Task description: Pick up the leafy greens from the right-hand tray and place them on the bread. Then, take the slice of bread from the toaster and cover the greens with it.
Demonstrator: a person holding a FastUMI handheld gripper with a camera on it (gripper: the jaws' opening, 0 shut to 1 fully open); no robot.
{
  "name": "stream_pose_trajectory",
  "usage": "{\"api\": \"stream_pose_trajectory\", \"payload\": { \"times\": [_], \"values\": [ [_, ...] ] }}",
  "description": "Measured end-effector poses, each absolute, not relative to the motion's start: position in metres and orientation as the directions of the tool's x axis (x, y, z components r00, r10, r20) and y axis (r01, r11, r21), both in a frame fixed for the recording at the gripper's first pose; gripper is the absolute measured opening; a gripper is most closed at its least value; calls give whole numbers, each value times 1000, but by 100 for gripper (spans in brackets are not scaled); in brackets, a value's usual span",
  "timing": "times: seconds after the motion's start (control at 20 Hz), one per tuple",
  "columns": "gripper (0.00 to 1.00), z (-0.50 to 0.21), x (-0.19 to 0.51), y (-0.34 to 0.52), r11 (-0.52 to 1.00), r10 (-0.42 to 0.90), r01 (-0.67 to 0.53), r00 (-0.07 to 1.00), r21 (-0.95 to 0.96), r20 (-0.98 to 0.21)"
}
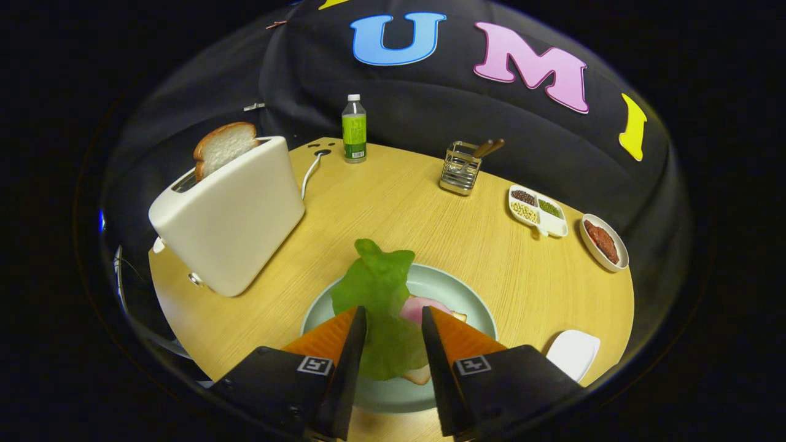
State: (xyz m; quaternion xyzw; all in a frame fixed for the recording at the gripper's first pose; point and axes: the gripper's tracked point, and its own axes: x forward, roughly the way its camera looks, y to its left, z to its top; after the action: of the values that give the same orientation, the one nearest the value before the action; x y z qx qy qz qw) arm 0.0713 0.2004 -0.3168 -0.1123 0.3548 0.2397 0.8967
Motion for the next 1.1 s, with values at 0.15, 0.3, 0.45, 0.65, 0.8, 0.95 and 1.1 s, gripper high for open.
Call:
{"api": "stream_pose_trajectory", "payload": {
  "times": [0.15, 0.3, 0.45, 0.65, 0.8, 0.95, 1.1],
  "values": [
    [71, -320, 66, 202, 868, 343, -497, 619, -14, -707],
    [89, -312, 65, 202, 865, 346, -501, 632, -25, -694],
    [100, -306, 58, 200, 861, 351, -508, 640, -33, -683],
    [99, -283, 46, 206, 853, 389, -522, 655, -15, -648],
    [99, -257, 42, 214, 845, 422, -534, 672, -4, -609],
    [99, -217, 43, 232, 824, 473, -567, 698, -11, -537],
    [99, -171, 43, 260, 796, 535, -605, 717, -20, -447]
  ]
}}
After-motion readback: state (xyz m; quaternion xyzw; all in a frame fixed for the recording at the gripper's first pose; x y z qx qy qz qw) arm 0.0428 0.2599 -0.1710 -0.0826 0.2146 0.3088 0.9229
